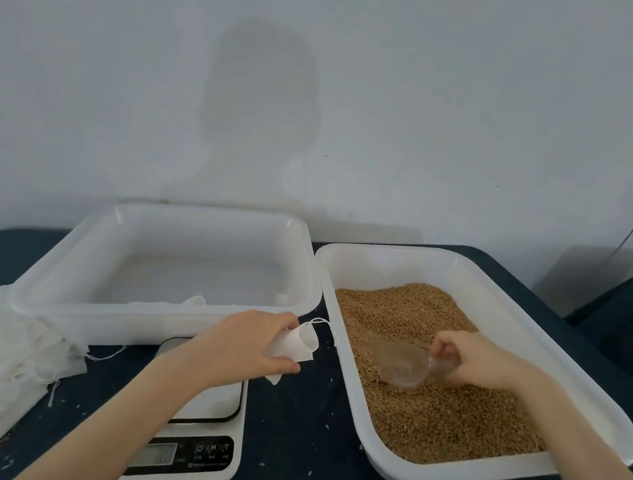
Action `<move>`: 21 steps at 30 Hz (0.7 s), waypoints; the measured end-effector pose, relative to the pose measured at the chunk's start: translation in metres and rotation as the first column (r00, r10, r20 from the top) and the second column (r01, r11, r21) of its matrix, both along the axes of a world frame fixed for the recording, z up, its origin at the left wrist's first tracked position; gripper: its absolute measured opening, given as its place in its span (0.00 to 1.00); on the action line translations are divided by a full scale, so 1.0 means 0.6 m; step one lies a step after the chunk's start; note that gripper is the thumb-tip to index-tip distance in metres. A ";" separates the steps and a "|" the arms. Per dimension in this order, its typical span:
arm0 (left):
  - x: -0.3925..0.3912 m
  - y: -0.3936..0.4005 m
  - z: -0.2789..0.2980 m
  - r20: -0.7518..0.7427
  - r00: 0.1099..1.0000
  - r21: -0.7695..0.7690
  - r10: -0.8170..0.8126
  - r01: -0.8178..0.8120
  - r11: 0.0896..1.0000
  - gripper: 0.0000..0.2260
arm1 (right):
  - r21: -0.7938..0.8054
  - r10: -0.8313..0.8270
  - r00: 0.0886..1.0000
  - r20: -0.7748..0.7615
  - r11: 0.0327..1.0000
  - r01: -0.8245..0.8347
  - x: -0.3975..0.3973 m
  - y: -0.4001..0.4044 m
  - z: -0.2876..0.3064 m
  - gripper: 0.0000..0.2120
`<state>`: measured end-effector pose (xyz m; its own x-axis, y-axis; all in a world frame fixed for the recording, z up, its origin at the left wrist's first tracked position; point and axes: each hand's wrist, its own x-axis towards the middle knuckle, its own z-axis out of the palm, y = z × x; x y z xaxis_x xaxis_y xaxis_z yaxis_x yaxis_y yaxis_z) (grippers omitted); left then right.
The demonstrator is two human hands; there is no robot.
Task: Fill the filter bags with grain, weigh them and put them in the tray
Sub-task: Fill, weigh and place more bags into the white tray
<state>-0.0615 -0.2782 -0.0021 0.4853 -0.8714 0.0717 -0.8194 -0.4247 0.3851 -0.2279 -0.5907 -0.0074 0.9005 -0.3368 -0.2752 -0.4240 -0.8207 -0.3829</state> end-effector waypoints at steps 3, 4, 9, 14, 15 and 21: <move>0.003 0.008 -0.002 0.012 1.000 -0.002 0.001 -0.001 1.000 0.13 | 0.101 -0.051 0.999 0.017 0.994 0.049 -0.009 -0.008 0.001 0.14; 0.005 0.011 -0.002 0.015 1.000 -0.006 0.007 -0.007 1.000 0.13 | 0.137 -0.075 0.997 0.031 0.988 0.070 -0.010 -0.009 0.003 0.14; 0.015 0.018 -0.010 0.006 0.999 -0.001 0.043 -0.043 0.999 0.15 | 0.128 -0.237 0.956 0.174 0.968 0.216 -0.006 -0.008 0.017 0.15; 0.021 0.025 -0.016 -0.069 0.996 -0.026 0.048 -0.050 0.998 0.13 | 0.240 -0.266 0.940 0.215 0.947 0.213 -0.001 0.007 0.037 0.14; 0.021 0.027 -0.016 -0.083 0.995 -0.034 0.045 -0.048 0.998 0.13 | 0.245 -0.247 0.944 0.220 0.950 0.191 0.000 0.011 0.041 0.13; 0.029 0.048 -0.011 -0.148 0.987 -0.072 0.065 -0.076 0.994 0.14 | 0.289 -0.136 0.956 0.261 0.956 0.057 0.015 0.049 0.075 0.13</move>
<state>-0.0443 -0.2492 -0.0090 0.5554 -0.8292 0.0621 -0.7215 -0.4434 0.5318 -0.2189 -0.5613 0.0378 0.9207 -0.3725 -0.1161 -0.3418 -0.6266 -0.7003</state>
